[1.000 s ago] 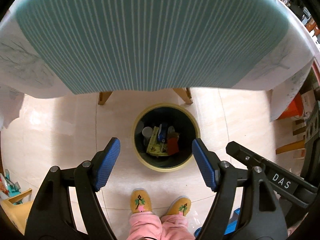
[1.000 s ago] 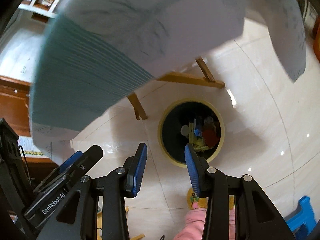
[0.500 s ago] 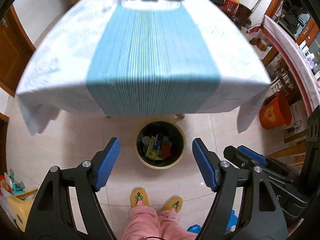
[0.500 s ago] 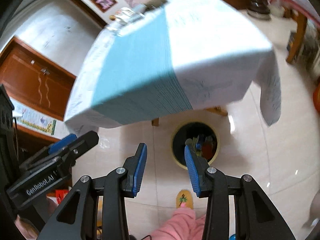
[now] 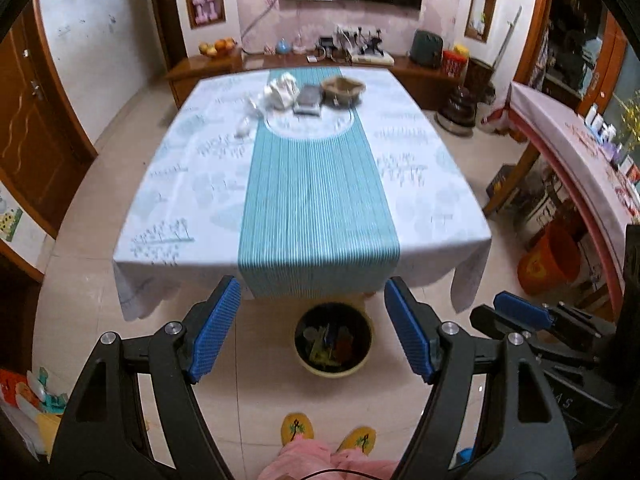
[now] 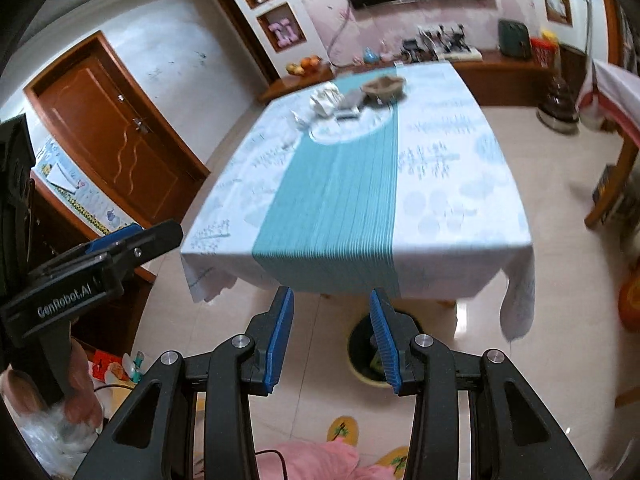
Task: Collect trash
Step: 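Raise both tools back toward the table, then grasp the clear plastic bottle with the left tool while the right tool grasps the crumpled tissue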
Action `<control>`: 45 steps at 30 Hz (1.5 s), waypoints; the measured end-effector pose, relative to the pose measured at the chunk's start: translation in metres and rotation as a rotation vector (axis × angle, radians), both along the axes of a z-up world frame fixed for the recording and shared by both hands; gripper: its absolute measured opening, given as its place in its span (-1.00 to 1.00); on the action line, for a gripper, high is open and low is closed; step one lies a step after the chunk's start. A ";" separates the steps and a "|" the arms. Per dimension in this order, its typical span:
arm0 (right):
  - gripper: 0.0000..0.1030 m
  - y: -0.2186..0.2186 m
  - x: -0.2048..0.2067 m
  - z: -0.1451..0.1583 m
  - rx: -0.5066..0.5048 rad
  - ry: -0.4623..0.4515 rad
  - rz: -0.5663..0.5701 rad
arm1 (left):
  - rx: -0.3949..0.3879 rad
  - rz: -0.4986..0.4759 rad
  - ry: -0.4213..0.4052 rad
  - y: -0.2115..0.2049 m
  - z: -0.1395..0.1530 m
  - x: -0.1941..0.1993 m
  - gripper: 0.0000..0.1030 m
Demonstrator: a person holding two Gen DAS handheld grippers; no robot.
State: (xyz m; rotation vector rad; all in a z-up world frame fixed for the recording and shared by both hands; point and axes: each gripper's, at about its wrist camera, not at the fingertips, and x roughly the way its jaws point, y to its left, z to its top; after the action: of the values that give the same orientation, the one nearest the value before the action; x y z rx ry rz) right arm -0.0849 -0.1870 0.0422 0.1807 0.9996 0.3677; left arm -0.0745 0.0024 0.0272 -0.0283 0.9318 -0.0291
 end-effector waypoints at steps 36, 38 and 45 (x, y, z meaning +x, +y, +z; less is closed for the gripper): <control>0.05 0.152 0.481 -0.039 0.007 0.036 -0.315 | -0.174 -0.115 0.221 0.201 -0.096 0.481 0.39; 0.05 0.159 0.509 -0.054 0.005 0.054 -0.336 | -0.197 -0.130 0.259 0.203 -0.118 0.507 0.39; 0.05 0.167 0.554 -0.097 0.007 0.109 -0.377 | -0.283 -0.186 0.402 0.190 -0.190 0.569 0.30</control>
State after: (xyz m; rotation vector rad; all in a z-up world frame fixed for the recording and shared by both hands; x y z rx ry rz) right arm 0.4687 -0.0204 -0.0548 0.3920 1.0467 0.0173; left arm 0.4945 0.1928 -0.1625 -0.2159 1.3237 -0.3382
